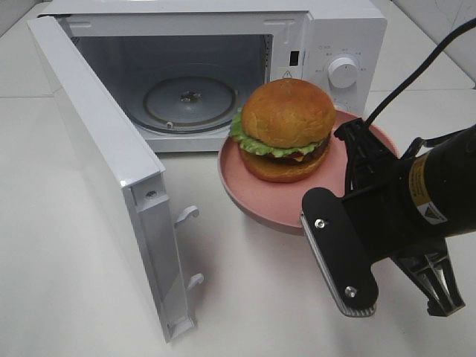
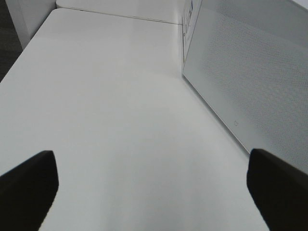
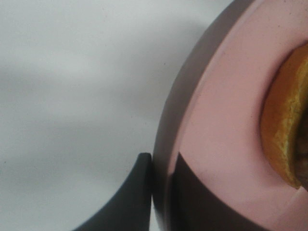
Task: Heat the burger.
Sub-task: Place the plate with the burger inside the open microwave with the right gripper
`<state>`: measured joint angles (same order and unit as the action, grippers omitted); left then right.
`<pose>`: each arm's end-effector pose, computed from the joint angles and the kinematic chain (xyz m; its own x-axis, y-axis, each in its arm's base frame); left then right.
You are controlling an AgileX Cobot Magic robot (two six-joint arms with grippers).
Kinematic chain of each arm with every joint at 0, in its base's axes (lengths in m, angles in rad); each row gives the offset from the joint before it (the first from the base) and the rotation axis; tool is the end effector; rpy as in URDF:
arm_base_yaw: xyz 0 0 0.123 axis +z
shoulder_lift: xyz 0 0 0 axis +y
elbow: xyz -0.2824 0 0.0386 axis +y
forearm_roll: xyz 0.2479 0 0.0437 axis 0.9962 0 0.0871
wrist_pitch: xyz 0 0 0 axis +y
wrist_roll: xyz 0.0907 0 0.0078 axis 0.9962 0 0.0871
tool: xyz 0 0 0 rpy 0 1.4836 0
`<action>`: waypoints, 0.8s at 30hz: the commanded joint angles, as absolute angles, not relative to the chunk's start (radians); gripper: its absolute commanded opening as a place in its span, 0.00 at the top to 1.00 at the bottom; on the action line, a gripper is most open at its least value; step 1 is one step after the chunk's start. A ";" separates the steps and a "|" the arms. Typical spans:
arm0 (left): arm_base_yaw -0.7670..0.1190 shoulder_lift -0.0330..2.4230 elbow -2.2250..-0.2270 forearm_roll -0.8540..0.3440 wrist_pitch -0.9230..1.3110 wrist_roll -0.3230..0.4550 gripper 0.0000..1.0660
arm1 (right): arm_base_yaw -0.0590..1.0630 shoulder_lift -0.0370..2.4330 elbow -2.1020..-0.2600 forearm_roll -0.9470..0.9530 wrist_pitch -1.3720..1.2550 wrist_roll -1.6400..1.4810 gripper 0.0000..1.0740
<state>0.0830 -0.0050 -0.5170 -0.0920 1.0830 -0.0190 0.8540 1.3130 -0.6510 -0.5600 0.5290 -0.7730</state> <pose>-0.0081 -0.0081 0.2803 -0.4516 -0.0998 -0.8866 -0.0388 0.9950 -0.0922 0.1711 0.1592 0.2126 0.4398 -0.8955 0.0683 -0.7284 -0.4001 -0.5562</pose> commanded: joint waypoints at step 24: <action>0.082 -0.022 -0.517 -0.097 1.068 -0.022 0.04 | 0.652 1.308 -0.661 -0.134 0.346 -1.385 1.00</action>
